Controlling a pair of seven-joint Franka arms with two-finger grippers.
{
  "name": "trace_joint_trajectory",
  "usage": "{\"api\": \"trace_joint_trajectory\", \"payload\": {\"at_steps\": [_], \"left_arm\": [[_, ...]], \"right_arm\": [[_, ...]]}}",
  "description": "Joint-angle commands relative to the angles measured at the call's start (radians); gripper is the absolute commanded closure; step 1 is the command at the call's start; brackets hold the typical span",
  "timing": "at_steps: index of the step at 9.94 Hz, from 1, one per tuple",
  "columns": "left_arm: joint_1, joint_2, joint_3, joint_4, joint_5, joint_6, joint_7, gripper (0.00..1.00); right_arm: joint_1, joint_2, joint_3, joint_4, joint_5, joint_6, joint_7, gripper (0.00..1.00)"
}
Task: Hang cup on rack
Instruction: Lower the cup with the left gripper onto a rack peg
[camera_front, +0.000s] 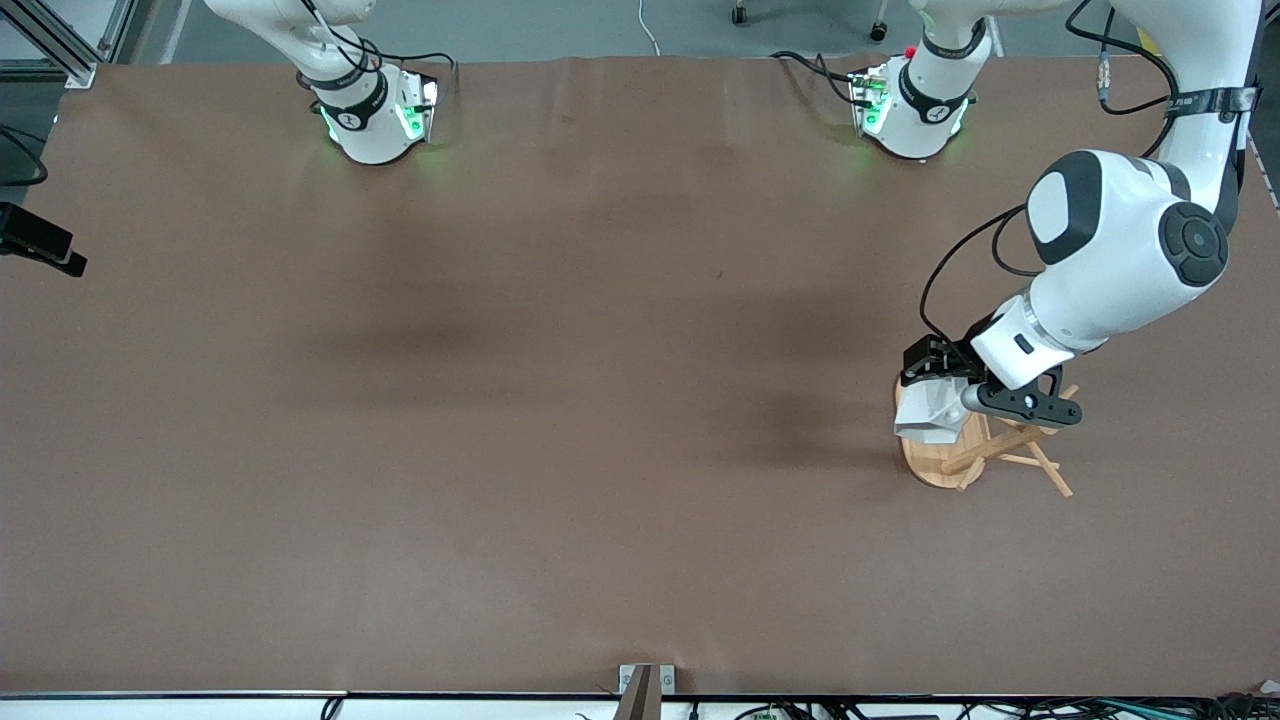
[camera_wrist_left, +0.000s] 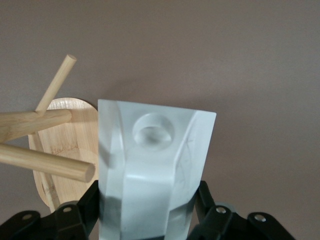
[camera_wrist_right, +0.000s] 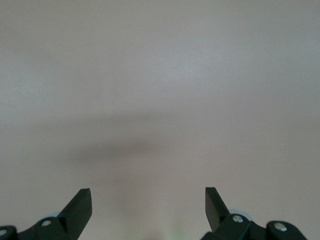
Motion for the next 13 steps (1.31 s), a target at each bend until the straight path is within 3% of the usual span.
{"api": "trace_joint_trajectory", "payload": {"at_steps": [1,13], "left_arm": [[-0.001,0.026,0.021,-0.001,-0.018,0.012,0.020,1.00],[0.014,0.038,0.030,-0.006,-0.038,0.035,0.018,0.99]], "right_arm": [[-0.003,-0.016,0.000,-0.017,0.001,0.001,0.000,0.00],[-0.003,-0.016,0.000,-0.017,0.001,0.001,0.000,0.00]]}}
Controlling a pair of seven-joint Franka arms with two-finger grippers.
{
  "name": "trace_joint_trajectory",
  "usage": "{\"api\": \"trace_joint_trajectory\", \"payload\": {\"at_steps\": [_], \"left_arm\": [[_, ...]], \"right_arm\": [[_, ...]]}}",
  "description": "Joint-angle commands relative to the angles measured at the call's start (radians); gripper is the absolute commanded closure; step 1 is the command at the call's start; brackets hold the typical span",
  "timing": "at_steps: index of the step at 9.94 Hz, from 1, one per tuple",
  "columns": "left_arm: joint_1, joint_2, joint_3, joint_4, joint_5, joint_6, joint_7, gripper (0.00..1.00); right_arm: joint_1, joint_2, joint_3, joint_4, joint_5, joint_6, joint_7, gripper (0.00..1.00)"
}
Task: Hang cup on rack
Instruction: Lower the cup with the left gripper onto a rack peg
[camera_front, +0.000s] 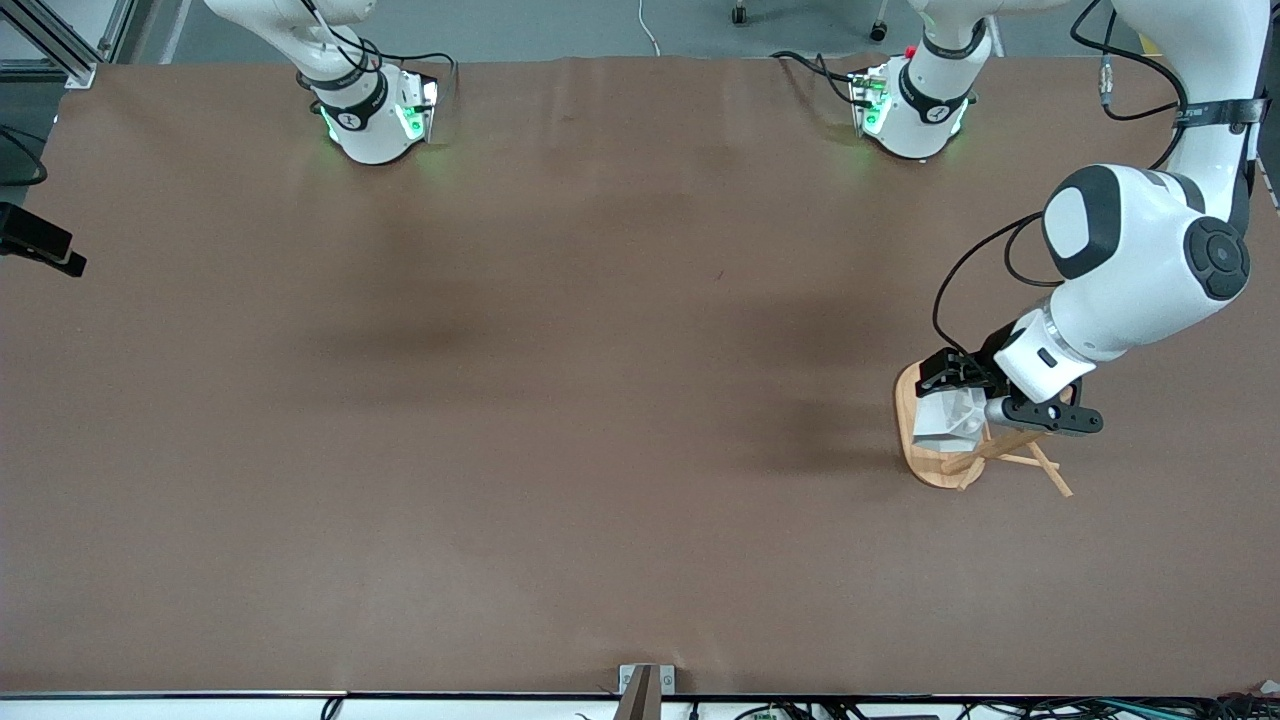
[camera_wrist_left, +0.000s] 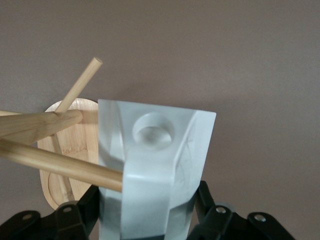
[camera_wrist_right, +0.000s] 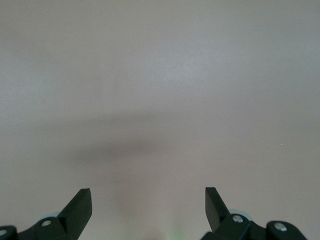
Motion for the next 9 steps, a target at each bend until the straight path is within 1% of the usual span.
{"api": "trace_joint_trajectory", "payload": {"at_steps": [1,3,4,5,6,7,8,9], "left_arm": [[0.001,0.023,0.024,-0.009,-0.014,0.016,0.018,0.99],[0.001,0.029,0.038,-0.014,-0.014,0.016,0.018,0.98],[0.001,0.032,0.041,-0.014,-0.014,0.017,0.017,0.97],[0.001,0.038,0.042,-0.014,-0.014,0.017,0.017,0.92],[0.001,0.041,0.042,-0.012,-0.014,0.017,0.017,0.72],[0.001,0.041,0.042,-0.012,-0.014,0.017,0.015,0.14],[0.001,0.037,0.042,-0.010,-0.014,0.017,0.012,0.00],[0.001,0.031,0.042,-0.010,-0.011,0.016,0.003,0.00]], "right_arm": [[-0.004,-0.016,0.000,-0.018,0.001,0.001,0.000,0.00],[-0.004,-0.016,0.000,-0.018,0.001,0.001,0.000,0.00],[-0.002,-0.016,0.000,-0.017,0.001,0.001,0.000,0.00],[-0.004,-0.016,0.000,-0.017,0.001,0.001,0.000,0.00],[-0.004,-0.016,0.000,-0.018,0.001,0.001,0.000,0.00],[-0.004,-0.016,0.000,-0.019,0.001,0.001,0.000,0.00],[-0.004,-0.016,0.000,-0.019,0.001,0.001,0.000,0.00],[-0.004,-0.016,0.000,-0.019,0.001,0.001,0.000,0.00]]}}
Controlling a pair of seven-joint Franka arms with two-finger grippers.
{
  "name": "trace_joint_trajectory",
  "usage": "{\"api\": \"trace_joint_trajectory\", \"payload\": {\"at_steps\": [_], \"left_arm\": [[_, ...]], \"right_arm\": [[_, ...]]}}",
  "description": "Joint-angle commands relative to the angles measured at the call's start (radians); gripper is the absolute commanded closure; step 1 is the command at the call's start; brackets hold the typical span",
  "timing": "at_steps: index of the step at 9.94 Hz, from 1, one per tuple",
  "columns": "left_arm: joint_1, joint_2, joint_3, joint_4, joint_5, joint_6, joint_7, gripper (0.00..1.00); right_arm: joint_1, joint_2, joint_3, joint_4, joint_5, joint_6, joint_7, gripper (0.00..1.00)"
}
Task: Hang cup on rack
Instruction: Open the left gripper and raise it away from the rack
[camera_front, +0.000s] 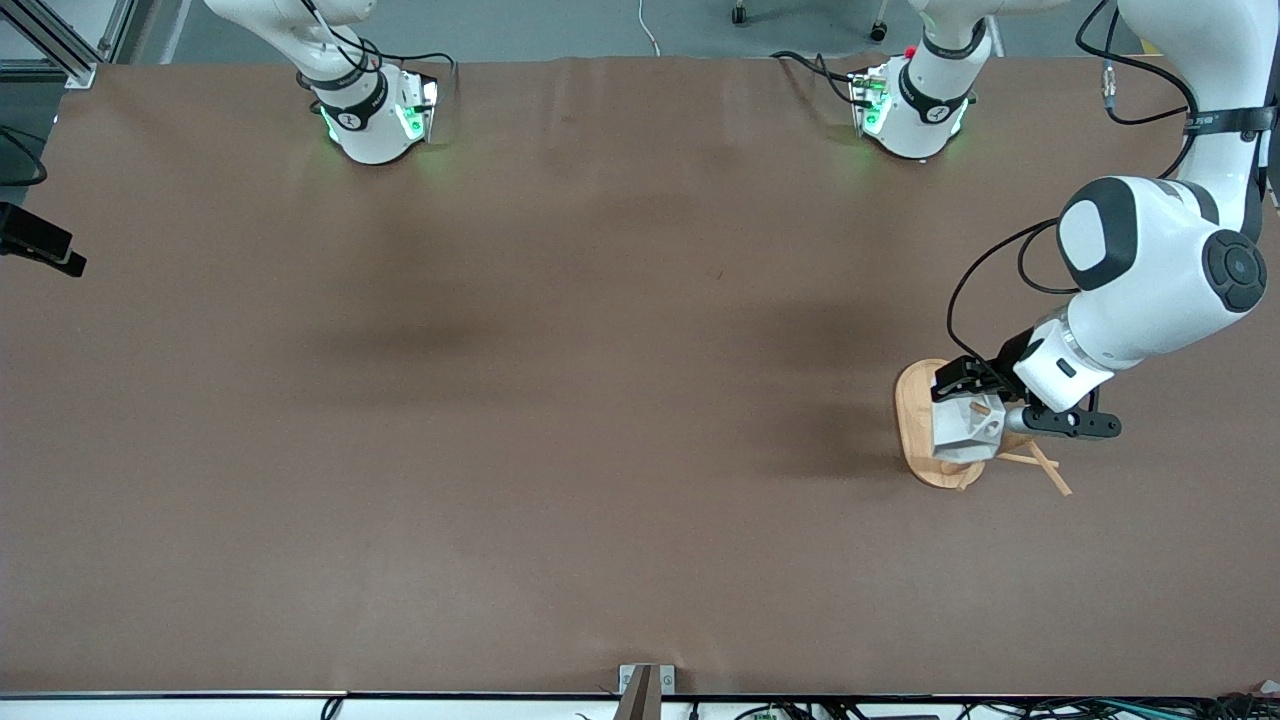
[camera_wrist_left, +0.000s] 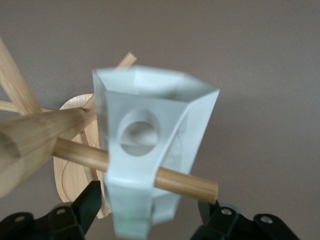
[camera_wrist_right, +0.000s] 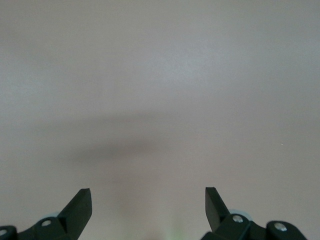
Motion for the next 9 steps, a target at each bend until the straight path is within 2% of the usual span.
{"api": "trace_joint_trajectory", "payload": {"at_steps": [1,2,4,6,7,9], "left_arm": [[-0.003,0.002,0.003,-0.010,-0.009,0.011,-0.003,0.00],[-0.003,-0.027,0.003,-0.011,-0.008,-0.003,-0.004,0.00],[0.000,-0.128,0.004,-0.005,0.001,-0.128,-0.072,0.00],[-0.004,-0.234,0.003,0.013,0.071,-0.231,-0.103,0.00],[-0.004,-0.263,0.003,0.043,0.126,-0.305,-0.113,0.00],[-0.001,-0.264,0.003,0.181,0.234,-0.466,-0.100,0.00]], "right_arm": [[-0.004,-0.016,0.001,-0.018,0.001,0.004,0.000,0.00],[-0.004,-0.016,0.001,-0.018,0.001,0.010,-0.002,0.00],[-0.002,-0.016,0.001,-0.018,0.001,0.009,-0.002,0.00],[-0.002,-0.016,0.001,-0.018,0.001,0.006,-0.002,0.00],[-0.002,-0.016,0.001,-0.018,0.001,0.001,-0.002,0.00],[0.002,-0.017,0.002,-0.015,0.001,0.012,-0.003,0.00]]}}
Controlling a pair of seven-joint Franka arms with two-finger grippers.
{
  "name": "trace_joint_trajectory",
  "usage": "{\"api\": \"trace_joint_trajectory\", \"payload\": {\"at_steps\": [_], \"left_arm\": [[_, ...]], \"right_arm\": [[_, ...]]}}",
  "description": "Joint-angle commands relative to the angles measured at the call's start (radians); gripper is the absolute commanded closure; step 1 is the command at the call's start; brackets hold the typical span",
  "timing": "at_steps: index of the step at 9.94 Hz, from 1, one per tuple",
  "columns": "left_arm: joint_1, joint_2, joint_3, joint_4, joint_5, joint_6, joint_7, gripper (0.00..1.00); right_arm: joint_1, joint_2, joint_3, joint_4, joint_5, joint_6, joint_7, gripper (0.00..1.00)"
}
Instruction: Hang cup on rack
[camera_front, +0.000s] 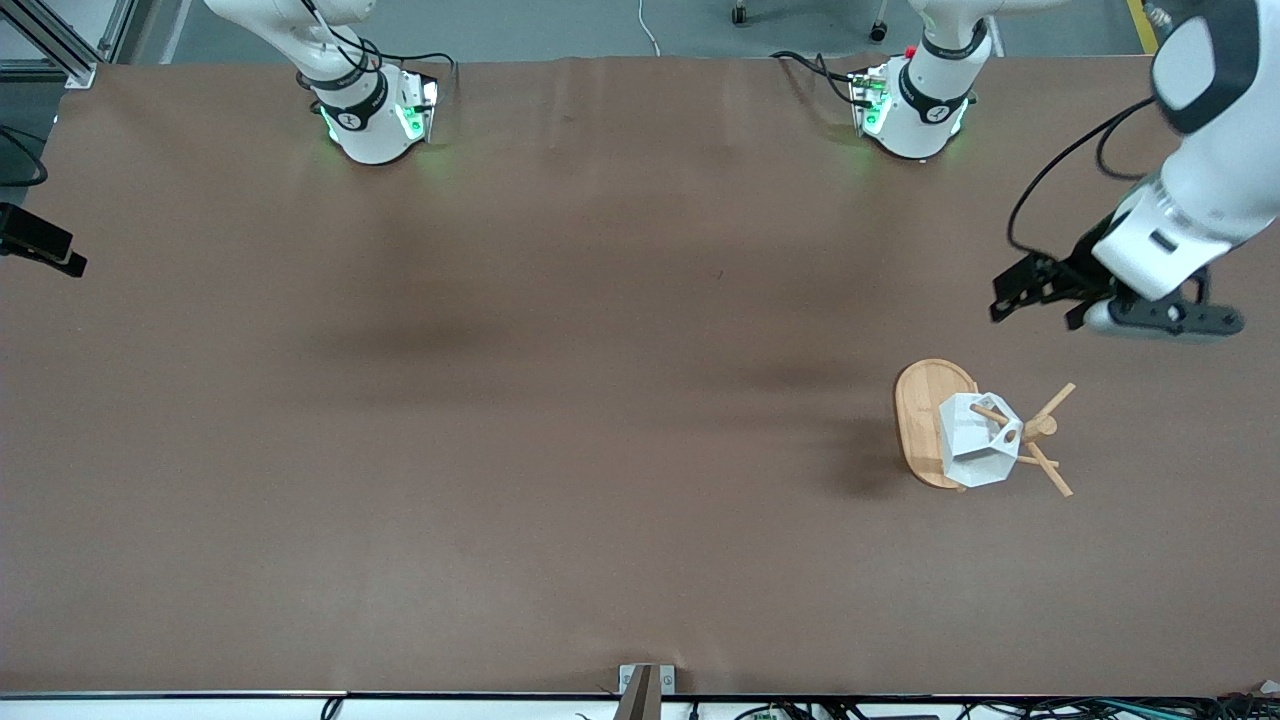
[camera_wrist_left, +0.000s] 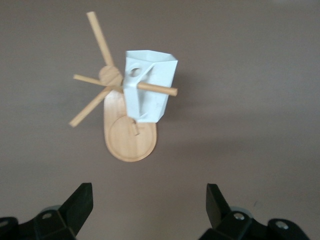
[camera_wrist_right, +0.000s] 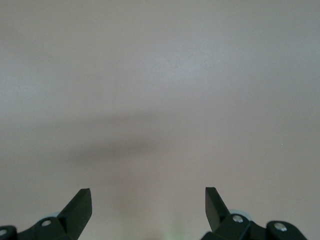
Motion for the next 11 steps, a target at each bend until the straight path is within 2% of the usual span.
{"api": "trace_joint_trajectory", "payload": {"at_steps": [1,2,4,11], "left_arm": [[-0.001,0.028,0.002,0.112,0.087,-0.128,0.008,0.00],[-0.007,0.027,0.002,0.154,0.087,-0.208,0.008,0.00],[-0.021,-0.010,0.002,0.153,0.087,-0.270,0.000,0.00],[-0.024,-0.024,0.002,0.153,0.086,-0.290,-0.018,0.00]], "right_arm": [[0.002,-0.019,0.002,-0.012,0.000,0.009,-0.005,0.00],[0.002,-0.017,0.002,-0.012,0.000,0.012,-0.003,0.00],[-0.001,-0.016,0.002,-0.015,0.000,0.038,-0.009,0.00],[-0.010,-0.023,0.003,-0.038,0.001,0.055,-0.009,0.00]]}}
